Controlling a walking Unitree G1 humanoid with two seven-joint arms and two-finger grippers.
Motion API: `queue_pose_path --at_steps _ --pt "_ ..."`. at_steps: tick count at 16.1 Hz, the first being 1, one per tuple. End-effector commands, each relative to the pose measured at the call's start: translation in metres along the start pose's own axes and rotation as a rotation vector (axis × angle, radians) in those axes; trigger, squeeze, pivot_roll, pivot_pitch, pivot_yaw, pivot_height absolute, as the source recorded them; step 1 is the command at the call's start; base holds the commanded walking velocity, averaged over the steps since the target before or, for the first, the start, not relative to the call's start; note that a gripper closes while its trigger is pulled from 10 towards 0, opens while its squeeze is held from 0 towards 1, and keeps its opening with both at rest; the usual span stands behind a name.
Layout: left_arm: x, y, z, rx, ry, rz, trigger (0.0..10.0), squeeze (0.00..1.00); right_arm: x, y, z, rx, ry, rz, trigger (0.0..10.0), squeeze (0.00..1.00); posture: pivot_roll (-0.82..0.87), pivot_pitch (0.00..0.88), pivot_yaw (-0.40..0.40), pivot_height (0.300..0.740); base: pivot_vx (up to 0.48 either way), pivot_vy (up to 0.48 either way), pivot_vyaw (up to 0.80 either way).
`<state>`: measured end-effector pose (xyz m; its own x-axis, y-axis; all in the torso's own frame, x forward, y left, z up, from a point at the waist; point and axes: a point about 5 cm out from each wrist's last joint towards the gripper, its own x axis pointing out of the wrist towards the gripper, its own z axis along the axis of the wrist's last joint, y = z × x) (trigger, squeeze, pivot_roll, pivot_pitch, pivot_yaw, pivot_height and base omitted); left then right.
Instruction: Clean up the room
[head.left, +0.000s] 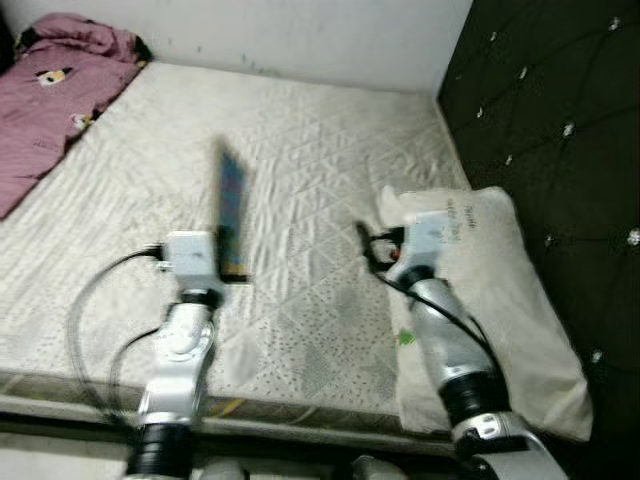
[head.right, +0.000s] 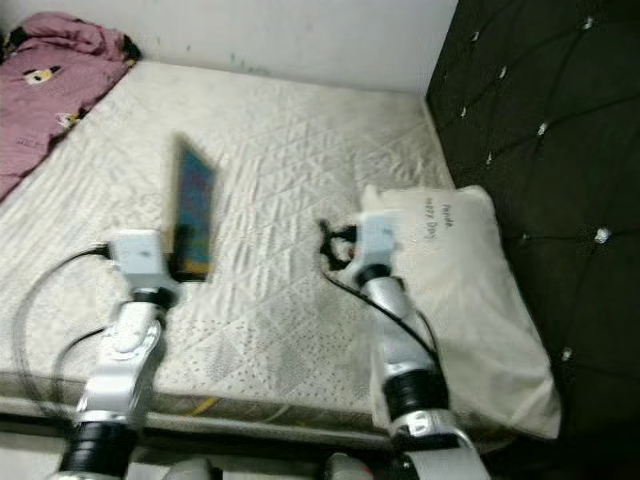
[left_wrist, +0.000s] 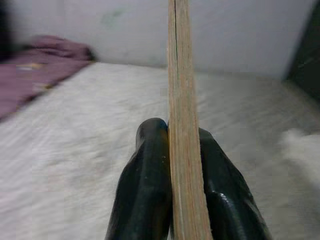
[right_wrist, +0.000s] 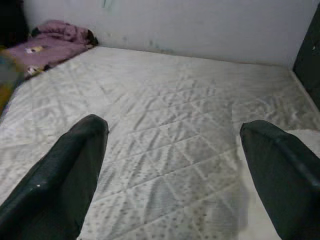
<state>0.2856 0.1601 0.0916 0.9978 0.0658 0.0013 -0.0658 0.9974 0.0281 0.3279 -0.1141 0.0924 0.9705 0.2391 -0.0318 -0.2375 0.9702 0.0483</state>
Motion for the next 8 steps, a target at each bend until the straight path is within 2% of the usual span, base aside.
queue_pose_path --at_steps 1,3,8 --pt "0.0025 -0.0036 0.0108 0.027 -0.039 0.003 10.0 0.0 -0.0015 -0.0131 0.0044 -0.013 -0.013 -0.039 10.0 0.0 -0.05 0.0 -0.033 0.74 0.0 0.0 -0.8" --pt "0.0021 0.002 0.0109 -0.051 -0.064 -0.044 10.0 0.0 -0.0027 -0.0141 0.0037 -0.013 -0.01 -0.041 10.0 0.0 -0.05 0.0 -0.033 0.74 0.0 0.0 -0.8" --pt "0.0002 0.0024 0.011 -0.054 -0.07 -0.039 10.0 0.0 -0.0036 -0.0142 0.0023 -0.009 -0.004 -0.042 10.0 0.0 -0.05 0.0 -0.031 0.74 0.0 0.0 -0.8"
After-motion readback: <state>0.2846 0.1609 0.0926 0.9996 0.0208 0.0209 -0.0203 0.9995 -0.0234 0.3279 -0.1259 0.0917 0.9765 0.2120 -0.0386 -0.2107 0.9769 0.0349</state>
